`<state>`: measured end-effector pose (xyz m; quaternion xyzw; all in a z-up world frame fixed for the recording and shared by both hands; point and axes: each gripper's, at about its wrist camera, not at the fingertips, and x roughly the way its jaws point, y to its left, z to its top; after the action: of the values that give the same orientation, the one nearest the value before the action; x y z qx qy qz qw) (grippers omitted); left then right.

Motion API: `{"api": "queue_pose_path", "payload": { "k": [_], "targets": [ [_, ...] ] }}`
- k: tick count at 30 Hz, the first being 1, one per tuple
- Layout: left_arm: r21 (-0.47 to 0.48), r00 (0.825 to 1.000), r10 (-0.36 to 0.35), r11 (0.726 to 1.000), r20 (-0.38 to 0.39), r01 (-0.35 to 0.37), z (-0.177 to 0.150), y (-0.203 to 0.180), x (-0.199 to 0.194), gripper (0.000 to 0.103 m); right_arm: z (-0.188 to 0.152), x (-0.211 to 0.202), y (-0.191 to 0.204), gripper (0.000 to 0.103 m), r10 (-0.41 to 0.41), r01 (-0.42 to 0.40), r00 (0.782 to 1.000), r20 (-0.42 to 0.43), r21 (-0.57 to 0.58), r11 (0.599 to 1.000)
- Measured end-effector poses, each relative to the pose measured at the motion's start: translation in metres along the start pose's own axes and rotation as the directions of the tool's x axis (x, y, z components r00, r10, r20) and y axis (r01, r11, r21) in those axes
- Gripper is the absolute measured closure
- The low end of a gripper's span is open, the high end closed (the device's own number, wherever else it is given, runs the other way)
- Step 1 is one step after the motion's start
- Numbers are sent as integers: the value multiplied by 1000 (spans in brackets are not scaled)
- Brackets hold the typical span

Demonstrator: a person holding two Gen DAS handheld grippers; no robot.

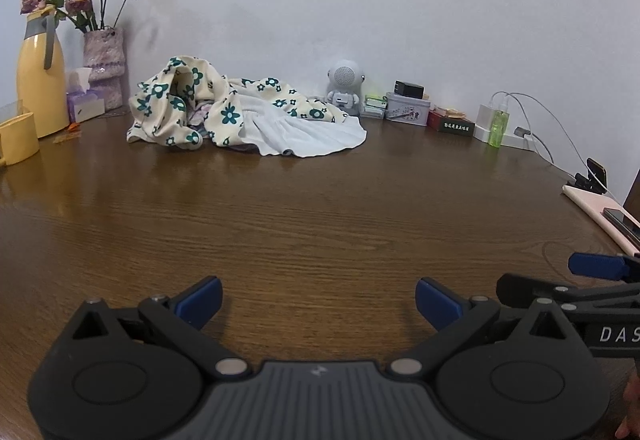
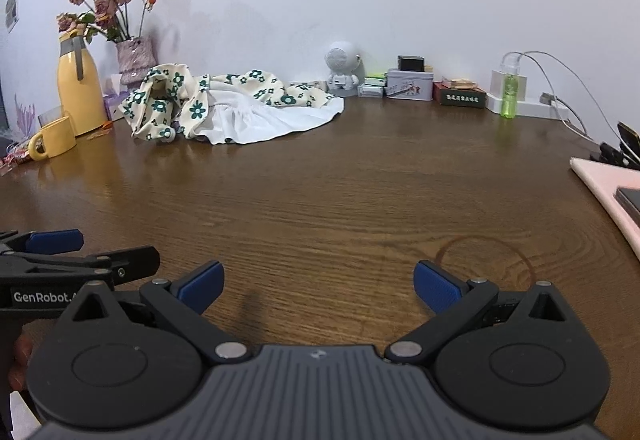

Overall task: Fold clothes
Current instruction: 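Move both tools toward the crumpled cream flowered dress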

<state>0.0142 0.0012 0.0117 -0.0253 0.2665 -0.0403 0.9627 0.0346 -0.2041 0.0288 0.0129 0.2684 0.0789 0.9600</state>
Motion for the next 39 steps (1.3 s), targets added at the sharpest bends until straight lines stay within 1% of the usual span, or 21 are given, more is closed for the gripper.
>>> {"api": "queue_pose_path", "payload": {
  "k": [1,8,10,15,18,23,25,29,31,33,36,39],
  "targets": [
    [3,1000,-8,1000,5,8,3,1,-1,0,3,-1,1,0,1,-1,1000,8,-9,1000],
    [7,999,0,1000,48,0,36,10,-5,0,34,-12,9,0,14,-7,997,82,-83,996],
    [5,998,8,1000,58,-8,48,15,-4,0,46,-11,10,0,37,-29,996,86,-91,995],
    [-7,995,62,998,81,-62,81,38,2,0,80,4,7,0,122,-116,990,74,-75,990],
    [-12,991,97,995,93,-97,100,53,8,0,98,20,10,0,150,-141,986,71,-112,984],
    [6,984,164,986,75,-165,124,88,31,0,122,58,32,0,131,-116,990,59,-209,971],
    [3,981,183,983,60,-183,132,102,44,0,130,77,43,0,137,-123,990,40,-241,963],
    [-31,976,215,976,27,-214,146,138,74,2,146,121,71,0,181,-179,983,-19,-277,944],
    [-41,972,233,972,33,-232,152,153,87,2,152,144,84,0,206,-209,978,-39,-280,937],
    [-39,965,257,966,46,-255,156,165,99,2,155,163,96,0,236,-237,971,-40,-294,926],
    [-31,959,278,960,52,-277,163,179,122,2,163,197,114,1,254,-259,966,-57,-306,916],
    [-23,959,279,960,40,-279,170,189,150,2,170,233,125,10,262,-275,961,-84,-291,916]
  ]
}}
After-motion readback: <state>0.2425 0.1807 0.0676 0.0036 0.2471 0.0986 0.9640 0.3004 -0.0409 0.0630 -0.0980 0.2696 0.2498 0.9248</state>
